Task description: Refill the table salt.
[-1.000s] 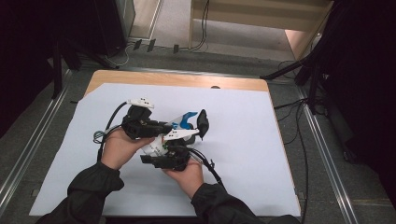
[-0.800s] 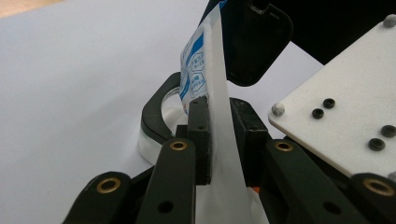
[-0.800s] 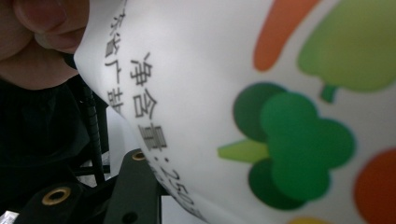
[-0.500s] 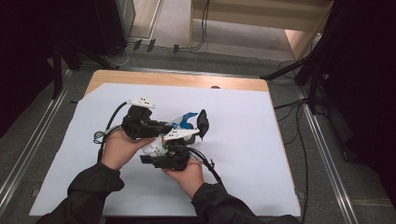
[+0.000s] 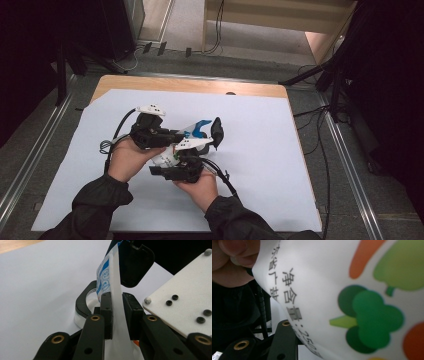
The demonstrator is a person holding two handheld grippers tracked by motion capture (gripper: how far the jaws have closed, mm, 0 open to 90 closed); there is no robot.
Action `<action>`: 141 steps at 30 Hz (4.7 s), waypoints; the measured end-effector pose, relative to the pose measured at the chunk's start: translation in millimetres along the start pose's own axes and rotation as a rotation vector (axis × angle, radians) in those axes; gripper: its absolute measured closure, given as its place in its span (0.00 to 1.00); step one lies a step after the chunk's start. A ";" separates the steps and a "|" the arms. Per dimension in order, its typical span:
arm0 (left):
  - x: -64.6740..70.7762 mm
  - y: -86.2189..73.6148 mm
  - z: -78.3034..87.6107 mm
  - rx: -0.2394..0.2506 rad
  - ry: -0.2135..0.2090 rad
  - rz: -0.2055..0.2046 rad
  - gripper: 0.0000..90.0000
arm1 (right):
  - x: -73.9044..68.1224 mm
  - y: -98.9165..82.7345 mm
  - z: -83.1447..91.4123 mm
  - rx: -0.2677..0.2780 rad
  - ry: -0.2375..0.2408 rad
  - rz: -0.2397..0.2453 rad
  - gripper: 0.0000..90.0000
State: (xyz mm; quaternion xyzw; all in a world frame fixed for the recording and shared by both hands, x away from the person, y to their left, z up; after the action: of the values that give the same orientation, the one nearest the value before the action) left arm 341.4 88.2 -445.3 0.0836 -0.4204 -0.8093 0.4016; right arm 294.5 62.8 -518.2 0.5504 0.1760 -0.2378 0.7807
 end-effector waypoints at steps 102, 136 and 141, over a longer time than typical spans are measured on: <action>1.4 2.5 0.0 0.007 0.004 0.013 0.90 | -0.1 2.8 1.2 0.007 -0.003 -0.002 0.75; -4.3 6.5 -1.1 -0.001 -0.013 0.039 0.91 | 0.0 5.8 0.2 0.013 -0.001 0.011 0.73; -4.9 8.0 -0.5 0.011 -0.011 0.046 0.92 | -0.1 7.5 0.7 0.018 -0.003 0.014 0.73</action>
State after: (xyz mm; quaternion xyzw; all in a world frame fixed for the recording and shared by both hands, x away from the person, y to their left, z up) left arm 349.5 88.9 -440.7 0.0718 -0.4287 -0.7980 0.4174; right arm 298.7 64.2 -512.1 0.5582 0.1689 -0.2349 0.7776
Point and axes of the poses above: each handheld gripper's, and its own axes: z roughly backward along the jaws, y roughly out of its top, x roughly to its right, the point moved 8 cm from there along -z, roughly forward along the jaws, and after that the axes turned 8 degrees about y, right-handed, at the moved point
